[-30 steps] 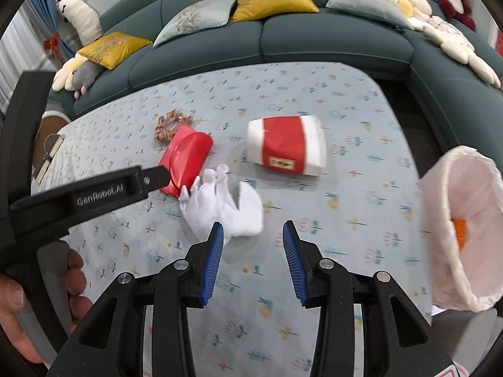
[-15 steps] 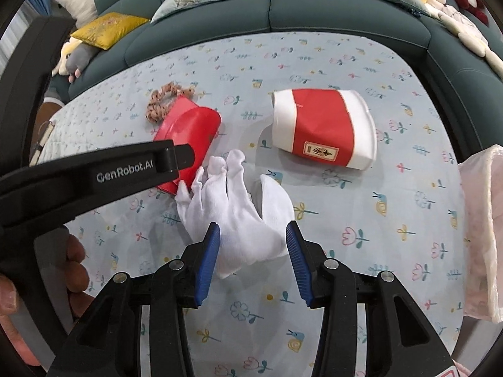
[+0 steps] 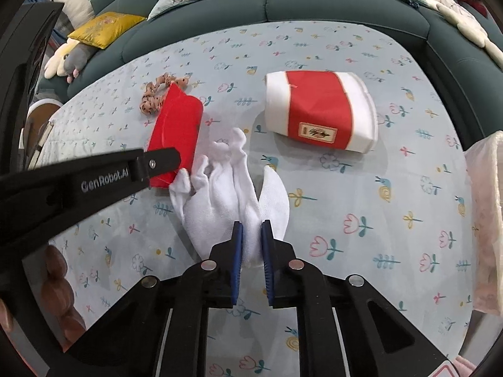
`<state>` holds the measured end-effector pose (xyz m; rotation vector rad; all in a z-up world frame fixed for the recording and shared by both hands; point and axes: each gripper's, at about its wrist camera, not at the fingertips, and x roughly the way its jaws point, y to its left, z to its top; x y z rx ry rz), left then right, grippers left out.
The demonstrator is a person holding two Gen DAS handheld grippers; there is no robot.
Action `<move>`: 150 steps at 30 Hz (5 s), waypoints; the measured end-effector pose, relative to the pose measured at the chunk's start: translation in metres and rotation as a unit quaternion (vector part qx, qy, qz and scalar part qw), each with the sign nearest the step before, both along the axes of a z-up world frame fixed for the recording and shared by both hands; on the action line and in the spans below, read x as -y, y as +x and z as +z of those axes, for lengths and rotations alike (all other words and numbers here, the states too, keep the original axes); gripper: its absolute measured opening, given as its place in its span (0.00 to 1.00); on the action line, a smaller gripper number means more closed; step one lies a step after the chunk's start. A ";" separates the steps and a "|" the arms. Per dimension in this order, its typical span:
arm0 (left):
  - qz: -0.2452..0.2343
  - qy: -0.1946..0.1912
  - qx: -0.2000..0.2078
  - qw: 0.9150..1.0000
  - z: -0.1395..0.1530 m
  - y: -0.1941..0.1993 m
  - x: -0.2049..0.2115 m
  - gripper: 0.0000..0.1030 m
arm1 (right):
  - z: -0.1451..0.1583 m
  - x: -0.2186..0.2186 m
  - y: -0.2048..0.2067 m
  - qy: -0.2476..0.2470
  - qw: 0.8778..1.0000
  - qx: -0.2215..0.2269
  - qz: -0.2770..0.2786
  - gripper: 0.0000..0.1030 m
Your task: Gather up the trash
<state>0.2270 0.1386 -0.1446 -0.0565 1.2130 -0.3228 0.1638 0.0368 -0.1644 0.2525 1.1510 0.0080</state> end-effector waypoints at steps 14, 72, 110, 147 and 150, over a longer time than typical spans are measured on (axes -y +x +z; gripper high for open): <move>-0.031 -0.017 0.025 0.999 0.042 -0.052 0.050 0.02 | 0.048 0.051 -0.039 -0.001 0.997 0.052 -0.049 0.10; -0.004 -0.004 0.009 1.000 0.028 -0.032 0.067 0.01 | 0.059 0.109 -0.040 0.005 0.992 0.075 -0.098 0.10; -0.227 -0.038 0.064 0.971 0.094 -0.157 0.310 0.01 | 0.087 0.314 -0.195 -0.024 0.952 0.123 -0.278 0.10; -0.118 -0.017 0.072 0.990 0.090 -0.115 0.227 0.60 | 0.092 0.260 -0.157 -0.034 0.966 0.115 -0.231 0.33; -0.101 -0.012 0.070 0.992 0.088 -0.107 0.206 0.60 | 0.094 0.244 -0.148 -0.035 0.969 0.114 -0.216 0.33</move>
